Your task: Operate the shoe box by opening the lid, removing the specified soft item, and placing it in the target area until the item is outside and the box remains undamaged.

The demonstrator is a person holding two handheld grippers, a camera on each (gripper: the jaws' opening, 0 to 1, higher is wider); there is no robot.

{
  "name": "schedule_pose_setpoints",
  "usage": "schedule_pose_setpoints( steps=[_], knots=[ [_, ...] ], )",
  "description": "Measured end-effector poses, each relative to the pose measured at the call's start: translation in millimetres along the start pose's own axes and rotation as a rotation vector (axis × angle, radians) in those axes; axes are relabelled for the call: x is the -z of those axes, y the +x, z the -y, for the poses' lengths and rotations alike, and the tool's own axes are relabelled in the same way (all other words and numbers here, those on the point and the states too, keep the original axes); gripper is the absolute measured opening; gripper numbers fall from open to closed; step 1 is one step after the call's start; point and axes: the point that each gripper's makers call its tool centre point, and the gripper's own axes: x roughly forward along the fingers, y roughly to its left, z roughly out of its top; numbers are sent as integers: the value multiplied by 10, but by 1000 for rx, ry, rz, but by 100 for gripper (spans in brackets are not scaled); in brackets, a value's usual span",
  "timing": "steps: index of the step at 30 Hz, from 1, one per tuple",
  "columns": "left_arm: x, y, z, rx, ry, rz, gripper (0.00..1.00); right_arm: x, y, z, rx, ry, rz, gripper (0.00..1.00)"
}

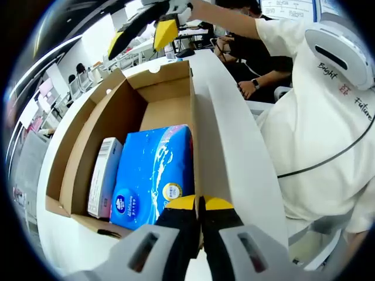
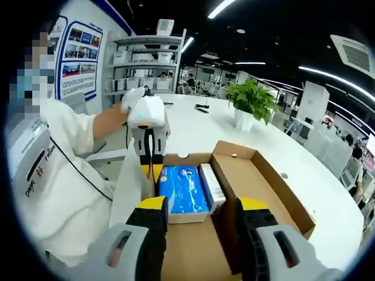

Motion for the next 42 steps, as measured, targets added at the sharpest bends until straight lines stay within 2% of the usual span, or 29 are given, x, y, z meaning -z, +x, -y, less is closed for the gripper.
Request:
schedule_pose_setpoints(
  steps=[2,6,10,15,20,26,34,42],
  knots=[
    [-1,0,0,0,0,0,1,-17,50,13,5,-47,-22,51],
    [-2,1,2,0,-2,-1,1,-58,217,-42,-14,-50,-17,50],
    [-2,1,3,-2,-1,-2,1,37,396,-108,-36,-89,-83,50],
    [-4,1,2,-1,-1,0,1,73,547,-200,-79,-114,-112,50],
    [-4,2,3,0,-1,0,1,78,617,-217,-108,-99,-117,50],
    [-3,3,3,0,1,-1,1,153,697,-276,-138,-110,-173,50],
    [-5,5,6,0,-1,-3,1,65,770,-348,-158,-123,-179,50],
    [-5,3,6,3,-2,-1,1,196,988,-439,-213,-140,-247,53]
  ],
)
